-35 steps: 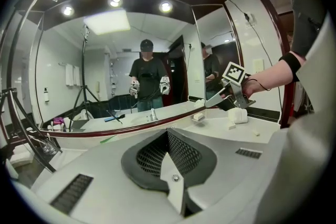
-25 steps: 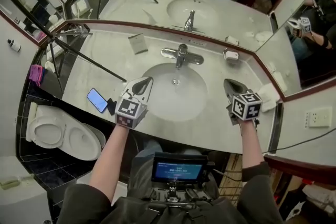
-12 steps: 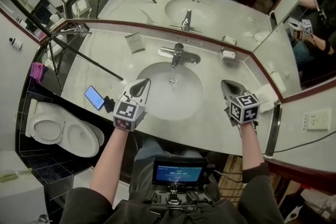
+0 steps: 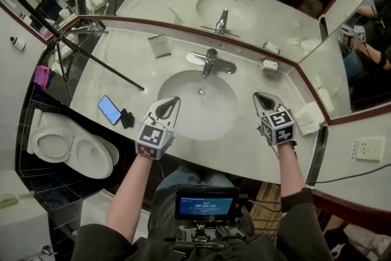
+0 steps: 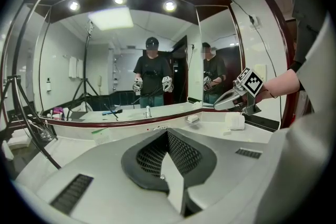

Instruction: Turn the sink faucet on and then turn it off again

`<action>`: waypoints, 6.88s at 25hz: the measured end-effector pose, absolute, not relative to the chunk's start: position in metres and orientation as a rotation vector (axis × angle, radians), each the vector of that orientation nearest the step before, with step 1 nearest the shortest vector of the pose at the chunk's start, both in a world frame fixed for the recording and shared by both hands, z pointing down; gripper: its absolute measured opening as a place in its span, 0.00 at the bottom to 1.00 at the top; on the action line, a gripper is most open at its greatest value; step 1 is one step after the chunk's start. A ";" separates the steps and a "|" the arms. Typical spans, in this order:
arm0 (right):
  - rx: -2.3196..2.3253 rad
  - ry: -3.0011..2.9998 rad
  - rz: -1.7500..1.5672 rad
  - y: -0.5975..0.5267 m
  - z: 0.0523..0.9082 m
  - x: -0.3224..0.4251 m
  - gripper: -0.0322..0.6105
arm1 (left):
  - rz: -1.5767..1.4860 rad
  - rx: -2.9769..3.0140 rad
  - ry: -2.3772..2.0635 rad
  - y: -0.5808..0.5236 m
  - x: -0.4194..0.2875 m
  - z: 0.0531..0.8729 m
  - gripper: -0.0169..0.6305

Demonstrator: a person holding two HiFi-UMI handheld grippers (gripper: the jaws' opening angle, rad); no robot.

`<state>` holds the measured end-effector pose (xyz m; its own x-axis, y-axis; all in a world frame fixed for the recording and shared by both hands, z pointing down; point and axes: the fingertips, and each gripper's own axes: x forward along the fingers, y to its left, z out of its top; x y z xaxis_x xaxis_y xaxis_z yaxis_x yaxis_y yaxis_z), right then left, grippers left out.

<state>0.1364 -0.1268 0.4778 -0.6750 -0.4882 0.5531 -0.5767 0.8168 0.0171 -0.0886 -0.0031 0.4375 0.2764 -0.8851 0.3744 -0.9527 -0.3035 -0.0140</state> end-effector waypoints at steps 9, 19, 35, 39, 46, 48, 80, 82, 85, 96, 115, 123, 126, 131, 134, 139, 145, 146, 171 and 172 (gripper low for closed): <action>0.769 -2.365 -0.008 -0.151 0.483 0.089 0.10 | 0.453 2.347 -1.668 -0.005 -0.108 0.454 0.03; 0.661 -2.310 -0.196 -0.183 0.498 0.058 0.19 | 0.441 2.295 -1.682 -0.005 -0.104 0.465 0.03; 0.261 -2.279 -0.689 -0.239 0.573 -0.005 0.36 | 0.471 2.047 -1.895 -0.014 -0.078 0.488 0.03; 0.199 -2.292 -0.743 -0.247 0.585 -0.033 0.36 | 0.440 1.974 -1.960 -0.017 -0.077 0.484 0.03; 0.089 -2.231 -0.955 -0.246 0.600 -0.067 0.31 | 0.441 1.942 -1.965 -0.014 -0.070 0.497 0.03; 0.072 -2.213 -0.996 -0.247 0.604 -0.072 0.31 | 0.454 1.949 -1.954 -0.016 -0.069 0.506 0.03; -0.014 -2.044 -1.392 -0.233 0.627 -0.081 0.15 | 0.481 1.948 -1.921 -0.029 -0.067 0.535 0.03; -0.017 -2.022 -1.415 -0.231 0.631 -0.080 0.15 | 0.480 1.946 -1.925 -0.028 -0.068 0.533 0.03; -0.018 -2.008 -1.425 -0.232 0.633 -0.078 0.15 | 0.469 1.937 -1.938 -0.028 -0.070 0.529 0.03; -0.016 -1.990 -1.360 -0.231 0.623 -0.073 0.16 | 0.452 1.920 -1.950 -0.019 -0.065 0.520 0.03; 0.329 -2.237 -0.718 -0.209 0.530 0.069 0.08 | 0.403 1.949 -1.964 0.007 -0.046 0.472 0.03; 0.558 -2.318 -0.367 -0.217 0.492 0.136 0.08 | 0.363 2.022 -1.965 0.003 -0.047 0.447 0.03; 0.653 -2.360 -0.198 -0.222 0.481 0.160 0.08 | 0.346 2.037 -1.944 -0.002 -0.043 0.443 0.03; 0.776 -2.407 -0.003 -0.221 0.477 0.197 0.08 | 0.359 2.046 -1.913 -0.004 -0.036 0.443 0.03; 0.842 -2.415 0.082 -0.220 0.481 0.219 0.08 | 0.367 2.069 -1.928 -0.006 -0.037 0.442 0.03; 0.927 -2.409 0.149 -0.220 0.489 0.252 0.08 | 0.422 2.112 -1.919 -0.009 -0.031 0.443 0.03; 0.967 -2.382 0.176 -0.220 0.496 0.274 0.08 | 0.358 2.082 -1.923 -0.012 -0.027 0.438 0.03; 0.970 -2.381 0.178 -0.220 0.497 0.275 0.08 | 0.350 2.073 -1.935 -0.012 -0.027 0.437 0.03; 1.080 -2.382 0.323 -0.180 0.513 0.240 0.08 | 0.434 2.193 -1.884 -0.005 -0.073 0.425 0.03; 1.107 -2.376 0.322 -0.177 0.510 0.234 0.08 | 0.428 2.209 -1.871 -0.009 -0.082 0.424 0.03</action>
<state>0.2339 -0.1772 0.5104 -0.5472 -0.6493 0.5281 -0.7666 0.6421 -0.0048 -0.0819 -0.0086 0.4244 0.1494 -0.9230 0.3547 -0.9854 -0.1687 -0.0239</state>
